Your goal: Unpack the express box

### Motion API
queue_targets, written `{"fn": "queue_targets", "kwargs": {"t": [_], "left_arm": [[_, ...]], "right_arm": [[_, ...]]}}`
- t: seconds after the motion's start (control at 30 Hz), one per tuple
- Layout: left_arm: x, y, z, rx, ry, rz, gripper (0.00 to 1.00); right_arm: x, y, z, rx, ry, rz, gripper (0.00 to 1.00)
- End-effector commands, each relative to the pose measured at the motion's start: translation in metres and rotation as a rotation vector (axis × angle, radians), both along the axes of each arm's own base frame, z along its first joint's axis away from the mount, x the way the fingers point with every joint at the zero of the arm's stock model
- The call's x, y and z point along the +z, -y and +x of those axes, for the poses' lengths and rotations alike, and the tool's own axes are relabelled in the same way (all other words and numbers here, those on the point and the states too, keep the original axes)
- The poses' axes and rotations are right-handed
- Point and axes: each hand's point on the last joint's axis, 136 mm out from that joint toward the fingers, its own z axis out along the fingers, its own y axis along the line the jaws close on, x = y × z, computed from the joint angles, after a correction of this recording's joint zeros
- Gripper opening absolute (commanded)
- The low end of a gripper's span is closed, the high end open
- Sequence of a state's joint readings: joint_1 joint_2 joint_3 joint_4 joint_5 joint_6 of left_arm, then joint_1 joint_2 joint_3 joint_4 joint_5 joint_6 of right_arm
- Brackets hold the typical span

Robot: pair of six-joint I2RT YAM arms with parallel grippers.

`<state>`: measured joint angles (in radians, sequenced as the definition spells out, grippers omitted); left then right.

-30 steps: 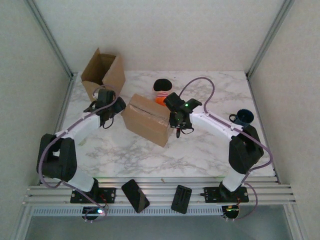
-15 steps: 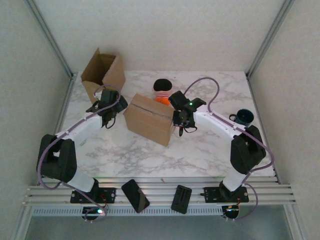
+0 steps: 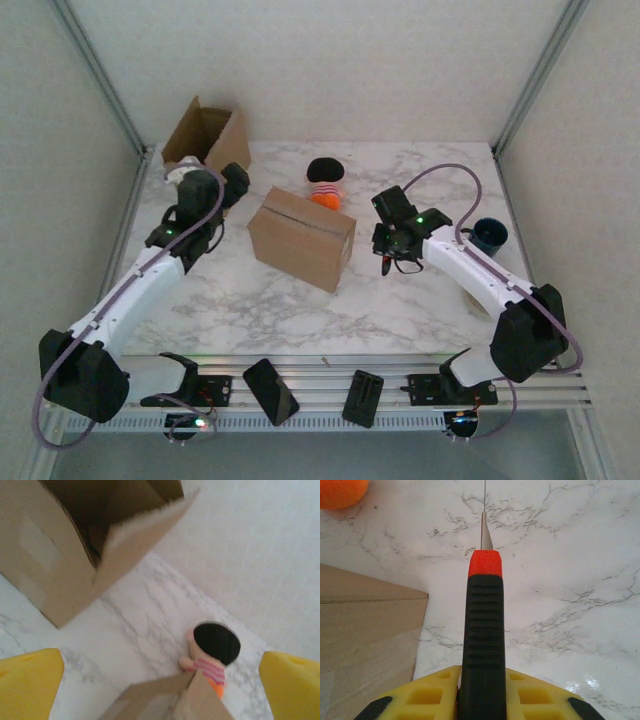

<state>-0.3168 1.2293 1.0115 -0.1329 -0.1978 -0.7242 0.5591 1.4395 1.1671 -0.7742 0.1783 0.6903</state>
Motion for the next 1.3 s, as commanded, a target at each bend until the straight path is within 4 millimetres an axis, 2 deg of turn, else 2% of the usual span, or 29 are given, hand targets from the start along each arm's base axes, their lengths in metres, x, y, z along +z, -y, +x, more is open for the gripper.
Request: {"fn": "queue_targets", "kwargs": {"t": [0.0, 0.1, 0.23, 0.6, 0.9, 1.13, 1.27], "left_arm": [[-0.045, 0.022, -0.013, -0.025, -0.103, -0.034, 1.00], [-0.059, 0.032, -0.013, -0.022, -0.111, -0.054, 1.00], [-0.067, 0.041, -0.010, -0.023, -0.095, -0.056, 1.00], [-0.088, 0.062, -0.004, -0.082, -0.083, -0.076, 1.00], [-0.114, 0.074, 0.007, -0.102, -0.129, -0.048, 1.00], [-0.147, 0.076, 0.001, -0.089, -0.197, -0.008, 1.00], [-0.163, 0.075, -0.006, -0.080, -0.227, 0.008, 1.00]], "right_arm": [[0.011, 0.000, 0.001, 0.025, 0.037, 0.027, 0.00], [0.015, 0.000, -0.001, 0.035, 0.048, 0.039, 0.00], [0.016, 0.002, -0.004, 0.037, 0.057, 0.047, 0.00], [0.009, 0.002, -0.009, 0.041, 0.045, 0.060, 0.00], [0.005, 0.000, -0.009, 0.042, 0.036, 0.068, 0.00], [0.000, -0.009, -0.010, 0.063, 0.017, 0.108, 0.00], [0.006, -0.022, -0.016, 0.106, 0.006, 0.183, 0.00]]}}
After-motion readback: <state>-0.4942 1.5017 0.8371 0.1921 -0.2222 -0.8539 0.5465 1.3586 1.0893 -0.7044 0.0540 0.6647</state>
